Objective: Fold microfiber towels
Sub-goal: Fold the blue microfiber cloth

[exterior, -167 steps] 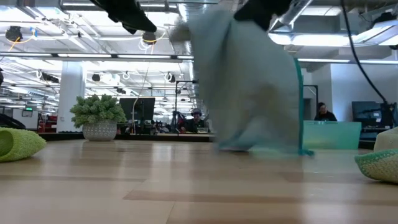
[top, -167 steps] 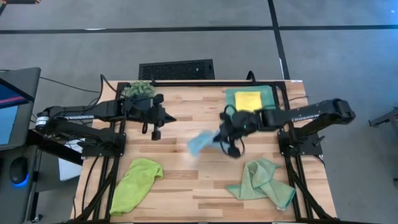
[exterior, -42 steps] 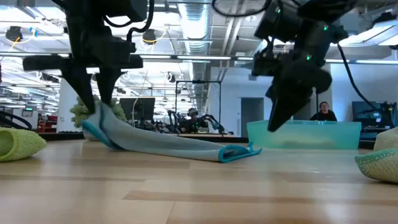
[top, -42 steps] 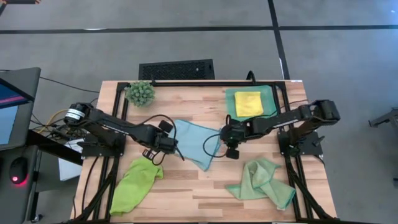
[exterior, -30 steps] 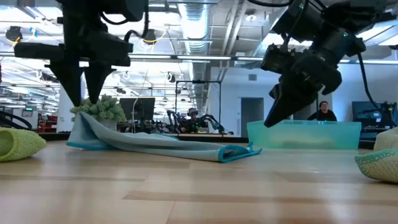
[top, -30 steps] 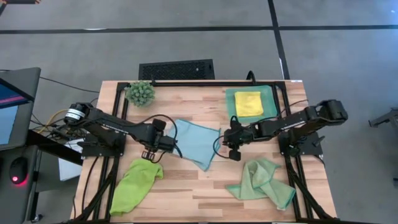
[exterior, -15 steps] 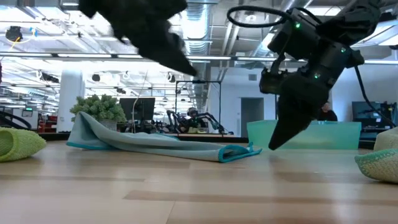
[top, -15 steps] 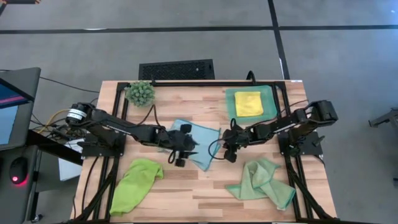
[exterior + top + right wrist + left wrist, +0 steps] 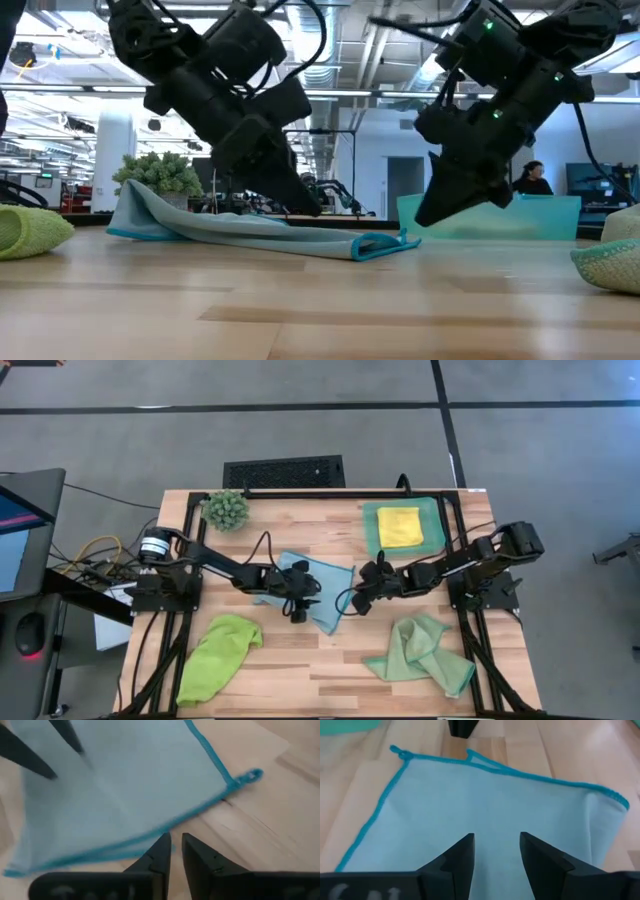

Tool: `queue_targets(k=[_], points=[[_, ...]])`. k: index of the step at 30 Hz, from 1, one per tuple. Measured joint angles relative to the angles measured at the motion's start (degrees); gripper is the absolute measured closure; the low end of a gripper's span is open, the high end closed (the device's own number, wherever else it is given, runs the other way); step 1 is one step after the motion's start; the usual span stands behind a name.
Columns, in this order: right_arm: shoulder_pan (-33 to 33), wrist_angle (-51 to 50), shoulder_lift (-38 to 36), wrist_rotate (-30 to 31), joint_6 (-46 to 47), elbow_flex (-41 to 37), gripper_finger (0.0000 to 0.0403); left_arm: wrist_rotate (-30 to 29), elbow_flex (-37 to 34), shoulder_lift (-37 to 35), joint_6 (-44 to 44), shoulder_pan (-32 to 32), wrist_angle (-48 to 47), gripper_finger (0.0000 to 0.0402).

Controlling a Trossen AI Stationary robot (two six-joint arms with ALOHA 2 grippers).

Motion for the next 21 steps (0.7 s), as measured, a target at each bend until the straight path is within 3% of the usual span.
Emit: queue_targets(k=[9,14,18,21], points=[[0.1,-1.0,0.0,-0.3,8.2,0.0,0.0259,2.1,0.0,0.0,1.1,0.5,-0.7,0.0254],[0.8,2.0,4.0,-1.5,11.0,0.1,0.0223,2.1,0.0,0.0,3.1,0.5,-0.8,0.0254],[1.0,8.7,9.1,-1.0,11.6,0.4,0.0218,2.1,0.1,0.0,3.5,0.5,-1.2,0.0254],[2.1,10.4,10.0,-1.1,11.8,0.4,0.0241,2.1,0.1,-0.1,4.4,0.5,-1.6,0.0254]])
